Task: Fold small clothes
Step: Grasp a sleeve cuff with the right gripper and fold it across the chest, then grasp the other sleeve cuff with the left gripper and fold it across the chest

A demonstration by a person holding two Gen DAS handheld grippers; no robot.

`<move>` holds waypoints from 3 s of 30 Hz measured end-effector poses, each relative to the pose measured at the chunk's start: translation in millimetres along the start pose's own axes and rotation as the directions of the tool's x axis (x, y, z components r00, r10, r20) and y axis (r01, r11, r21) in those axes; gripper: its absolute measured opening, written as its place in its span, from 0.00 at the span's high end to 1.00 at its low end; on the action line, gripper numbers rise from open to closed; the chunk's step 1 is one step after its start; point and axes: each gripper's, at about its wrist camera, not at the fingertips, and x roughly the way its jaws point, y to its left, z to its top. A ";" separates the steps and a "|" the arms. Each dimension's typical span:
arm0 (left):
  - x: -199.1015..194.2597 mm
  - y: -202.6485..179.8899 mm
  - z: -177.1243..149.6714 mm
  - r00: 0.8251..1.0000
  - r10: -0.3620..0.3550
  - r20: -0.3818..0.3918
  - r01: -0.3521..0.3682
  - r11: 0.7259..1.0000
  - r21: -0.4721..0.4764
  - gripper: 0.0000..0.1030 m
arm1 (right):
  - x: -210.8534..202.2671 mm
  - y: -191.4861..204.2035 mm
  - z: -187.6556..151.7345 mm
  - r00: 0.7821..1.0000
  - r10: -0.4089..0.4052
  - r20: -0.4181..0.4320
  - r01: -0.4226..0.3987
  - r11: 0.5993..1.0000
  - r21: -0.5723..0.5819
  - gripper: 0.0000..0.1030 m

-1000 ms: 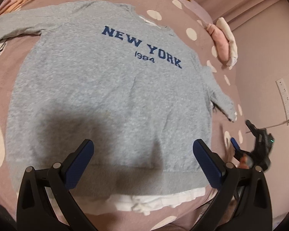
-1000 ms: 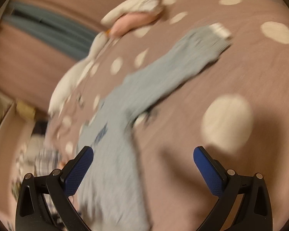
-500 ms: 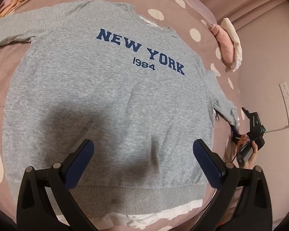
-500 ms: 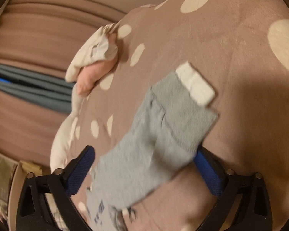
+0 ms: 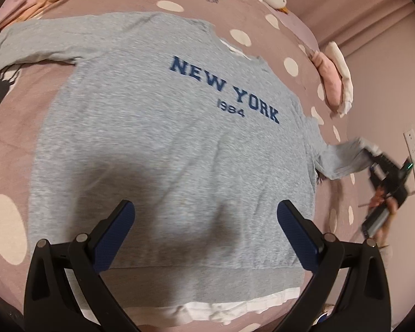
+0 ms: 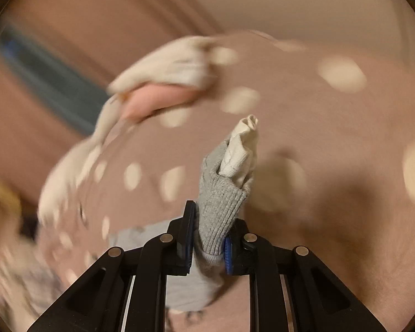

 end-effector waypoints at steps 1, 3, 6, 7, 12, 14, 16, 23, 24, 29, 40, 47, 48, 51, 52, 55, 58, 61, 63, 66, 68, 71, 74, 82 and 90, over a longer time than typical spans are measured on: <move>-3.5 4.8 0.0 1.000 -0.005 0.006 0.005 1.000 -0.011 0.00 | -3.7 29.0 0.5 1.000 0.001 0.003 0.000 0.996 -0.087 0.82; -9.1 12.9 -0.7 1.000 -0.014 0.015 0.015 1.000 -0.027 0.00 | -5.2 79.6 -2.1 1.000 0.011 -0.003 -0.011 0.976 -0.218 0.82; -20.3 29.3 -1.6 0.999 -0.006 0.037 0.008 0.999 -0.053 0.00 | 5.2 154.3 -19.2 1.000 0.008 -0.015 -0.013 0.917 -0.399 0.83; -23.8 34.2 -1.3 0.999 0.000 0.044 0.002 0.998 -0.061 0.00 | 12.7 179.7 -30.9 1.000 -0.005 -0.017 -0.003 0.881 -0.473 0.83; -37.2 63.9 0.2 0.996 0.042 0.076 -0.033 0.992 -0.120 0.00 | 60.2 262.2 -121.1 0.996 -0.088 -0.033 0.030 0.633 -0.774 0.83; -41.1 75.7 0.3 0.995 0.053 0.080 -0.040 0.988 -0.151 0.00 | 83.3 278.9 -163.3 0.990 -0.137 -0.037 0.040 0.520 -0.853 0.82; -44.2 84.9 0.5 0.994 0.068 0.082 -0.054 0.984 -0.171 0.00 | 105.1 283.2 -204.8 0.979 -0.187 -0.082 0.006 0.429 -0.903 0.78; -48.7 109.0 5.5 0.992 0.087 0.091 -0.065 0.971 -0.228 0.00 | 119.0 271.5 -257.5 0.972 -0.233 -0.027 0.021 0.202 -0.979 0.34; -49.0 112.5 6.6 0.992 0.086 0.093 -0.062 0.969 -0.237 0.00 | 112.8 269.8 -250.2 0.973 -0.220 -0.066 -0.014 0.229 -0.973 0.30; -56.3 125.5 11.0 0.989 0.090 0.115 -0.056 0.961 -0.270 0.00 | 79.8 260.5 -202.9 0.960 -0.075 -0.271 -0.211 0.447 -0.869 0.29; -83.1 170.3 33.2 0.966 0.091 0.240 0.014 0.916 -0.400 0.00 | 122.8 136.9 -97.2 0.923 0.138 -0.358 -0.214 0.960 -0.183 0.55; -102.0 221.8 56.4 0.928 0.007 0.374 0.208 0.822 -0.531 0.01 | 142.1 84.0 -89.3 0.947 0.057 -0.315 -0.073 0.997 -0.038 0.88; -102.3 228.6 62.3 0.920 -0.013 0.392 0.238 0.813 -0.531 0.01 | 140.6 84.9 -88.7 0.949 0.058 -0.309 -0.071 0.997 -0.030 0.88; -99.2 245.3 82.4 0.917 0.002 0.400 0.243 0.792 -0.560 0.01 | 125.3 101.2 -87.3 0.963 0.043 -0.265 -0.065 0.995 -0.074 0.84; -97.0 249.8 88.6 0.915 0.007 0.404 0.241 0.794 -0.559 0.01 | 117.8 108.8 -86.9 0.968 0.057 -0.245 -0.085 0.991 -0.103 0.79; -81.9 268.6 101.1 0.912 0.008 0.410 0.260 0.761 -0.594 0.01 | 89.4 119.3 -84.8 0.964 0.146 -0.223 -0.184 0.970 -0.159 0.62; -68.2 290.6 107.4 0.905 0.005 0.425 0.296 0.711 -0.638 0.01 | 64.0 131.6 -90.0 0.960 0.188 -0.206 -0.233 0.946 -0.225 0.61; -71.4 297.0 118.8 0.886 0.034 0.463 0.304 0.712 -0.634 0.01 | 47.0 130.1 -98.3 0.957 0.198 -0.213 -0.250 0.934 -0.257 0.61; -72.2 302.7 128.8 0.882 0.056 0.468 0.296 0.707 -0.643 0.01 | 43.1 126.9 -105.7 0.952 0.203 -0.228 -0.259 0.932 -0.255 0.60; -75.7 316.4 136.3 0.859 0.076 0.506 0.333 0.669 -0.665 0.05 | 35.0 118.4 -115.5 0.953 0.179 -0.246 -0.243 0.934 -0.261 0.60; -78.4 324.7 137.7 0.854 0.098 0.511 0.332 0.654 -0.680 0.15 | 28.7 117.0 -124.9 0.958 0.146 -0.247 -0.216 0.933 -0.289 0.60; -77.2 332.3 136.3 0.867 0.132 0.481 0.294 0.643 -0.707 0.63 | 20.6 116.8 -132.2 0.960 0.127 -0.251 -0.206 0.925 -0.319 0.60; -74.0 339.3 130.0 0.882 0.138 0.451 0.271 0.636 -0.723 0.85 | 14.4 121.4 -135.6 0.961 0.129 -0.245 -0.211 0.913 -0.348 0.60; -117.4 263.4 148.6 0.846 0.174 0.504 0.159 0.819 -0.551 0.86 | 12.0 128.9 -145.4 0.956 0.146 -0.253 -0.235 0.899 -0.370 0.60; -122.3 87.8 169.2 0.849 0.044 0.526 0.019 0.993 -0.114 0.86 | 5.9 114.9 -157.0 0.951 0.159 -0.265 -0.244 0.912 -0.329 0.60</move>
